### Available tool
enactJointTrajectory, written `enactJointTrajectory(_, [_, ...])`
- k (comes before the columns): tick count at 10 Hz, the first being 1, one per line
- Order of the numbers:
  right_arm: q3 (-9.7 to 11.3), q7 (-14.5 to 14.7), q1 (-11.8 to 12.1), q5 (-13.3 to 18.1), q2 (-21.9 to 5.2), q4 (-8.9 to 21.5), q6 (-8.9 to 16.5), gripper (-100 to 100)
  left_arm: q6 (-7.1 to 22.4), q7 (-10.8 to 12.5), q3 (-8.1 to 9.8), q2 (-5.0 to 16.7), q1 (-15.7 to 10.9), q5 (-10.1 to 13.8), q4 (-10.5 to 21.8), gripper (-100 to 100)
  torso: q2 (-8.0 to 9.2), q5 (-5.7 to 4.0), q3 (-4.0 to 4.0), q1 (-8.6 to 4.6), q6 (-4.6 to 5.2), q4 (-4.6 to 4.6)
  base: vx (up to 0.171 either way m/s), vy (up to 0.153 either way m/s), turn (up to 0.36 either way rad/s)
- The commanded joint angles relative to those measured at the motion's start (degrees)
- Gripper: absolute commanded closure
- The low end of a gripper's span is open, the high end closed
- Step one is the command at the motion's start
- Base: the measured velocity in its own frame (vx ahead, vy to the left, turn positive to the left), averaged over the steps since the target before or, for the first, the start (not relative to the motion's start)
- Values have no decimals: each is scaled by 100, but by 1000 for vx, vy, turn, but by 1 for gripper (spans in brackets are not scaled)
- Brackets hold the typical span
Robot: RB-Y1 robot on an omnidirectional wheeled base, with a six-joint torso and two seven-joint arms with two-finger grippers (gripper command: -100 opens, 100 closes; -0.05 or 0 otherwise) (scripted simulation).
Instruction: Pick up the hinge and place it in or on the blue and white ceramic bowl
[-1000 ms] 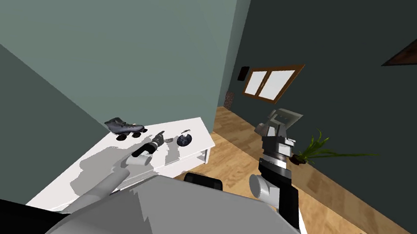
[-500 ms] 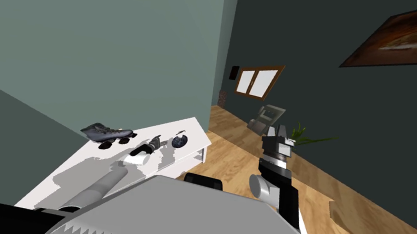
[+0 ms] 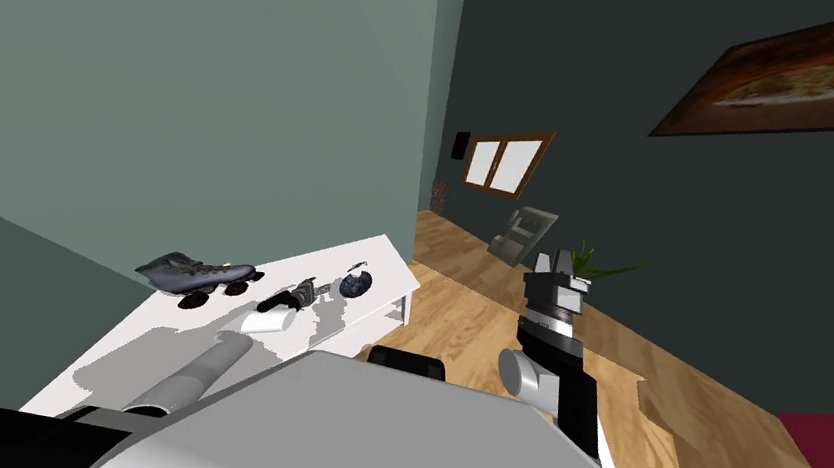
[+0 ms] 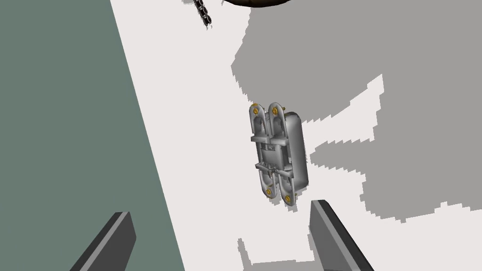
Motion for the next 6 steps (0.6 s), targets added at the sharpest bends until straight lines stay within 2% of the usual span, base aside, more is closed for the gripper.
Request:
enactJointTrajectory(1, [0,0,0,0,0,0,0,0,214,44,-39,85,-105,230,286,-100,0,0,0,0,0,0,-10,14,-216])
enactJointTrajectory(2, [1,0,-1,0,0,0,0,0,214,44,-39,85,-105,230,388,-100,0,0,0,0,6,1,-13,22,-170])
enactJointTrajectory(3, [0,0,0,0,0,0,0,0,444,78,-60,152,-217,433,556,-100,2,0,1,2,1,0,-21,24,-245])
enactJointTrajectory(4, [0,0,-1,0,0,0,0,0,444,78,-60,152,-217,433,696,-100,3,1,2,3,6,1,-18,28,-148])
enactJointTrajectory(5, [0,0,0,0,0,0,0,0,618,111,-75,219,-334,630,1015,-100,3,1,2,6,0,0,-14,31,-245])
enactJointTrajectory(6, [0,0,-1,0,0,0,0,0,671,111,-75,219,-334,630,1015,-100,1,1,1,7,5,1,-13,34,-130])
